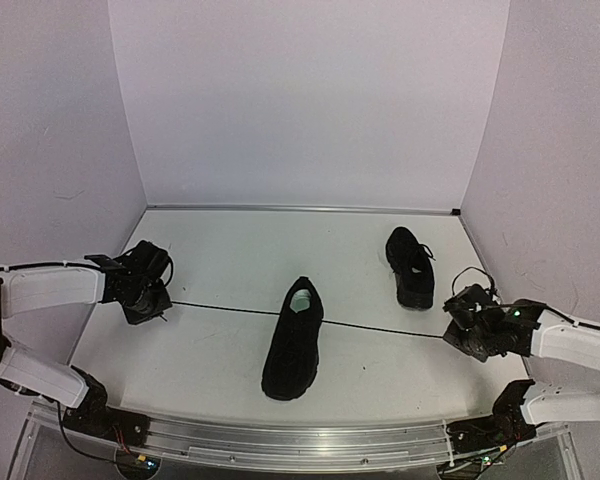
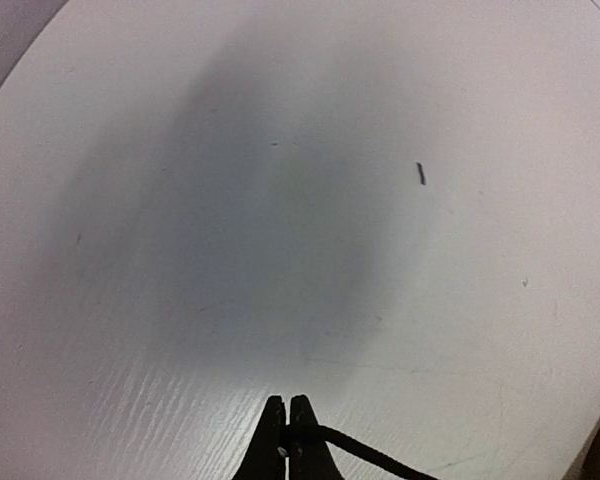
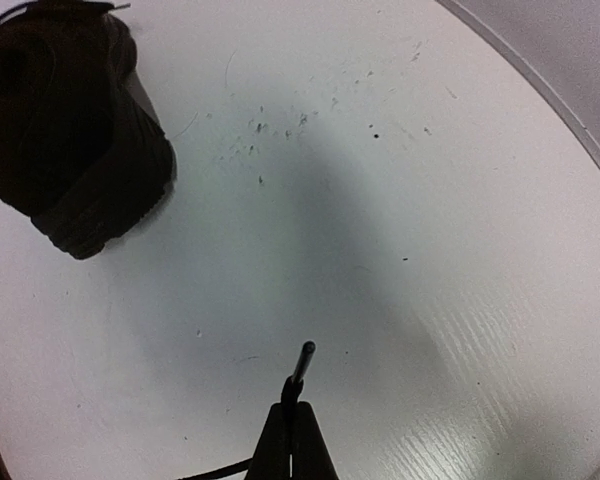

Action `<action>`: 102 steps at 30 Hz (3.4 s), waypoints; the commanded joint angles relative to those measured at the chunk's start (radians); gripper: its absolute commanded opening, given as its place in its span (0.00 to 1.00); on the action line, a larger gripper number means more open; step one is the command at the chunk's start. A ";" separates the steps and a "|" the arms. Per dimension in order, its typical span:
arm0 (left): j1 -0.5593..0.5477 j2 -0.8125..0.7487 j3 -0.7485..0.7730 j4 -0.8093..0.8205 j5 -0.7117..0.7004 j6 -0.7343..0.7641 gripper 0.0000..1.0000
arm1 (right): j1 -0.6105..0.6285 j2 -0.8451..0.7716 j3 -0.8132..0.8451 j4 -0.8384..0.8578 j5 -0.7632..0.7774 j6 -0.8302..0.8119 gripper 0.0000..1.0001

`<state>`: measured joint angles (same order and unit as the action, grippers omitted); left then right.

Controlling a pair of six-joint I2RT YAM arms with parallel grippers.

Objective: Tie the shoes

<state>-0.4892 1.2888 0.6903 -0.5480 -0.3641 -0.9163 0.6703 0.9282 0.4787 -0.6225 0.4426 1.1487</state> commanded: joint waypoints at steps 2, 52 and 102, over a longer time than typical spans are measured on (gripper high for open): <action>-0.004 0.022 0.013 0.117 0.129 0.196 0.09 | -0.010 0.123 0.059 0.100 -0.092 -0.167 0.04; -0.265 0.328 0.051 0.727 0.800 1.454 0.43 | -0.009 0.135 0.230 0.355 -0.712 -0.706 0.98; -0.301 0.190 0.115 0.781 0.863 1.269 0.00 | -0.009 0.419 0.291 0.164 -0.521 -0.667 0.74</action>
<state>-0.7752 1.4681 0.7898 0.2168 0.4688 0.3818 0.6624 1.3125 0.6920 -0.3738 -0.1616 0.5221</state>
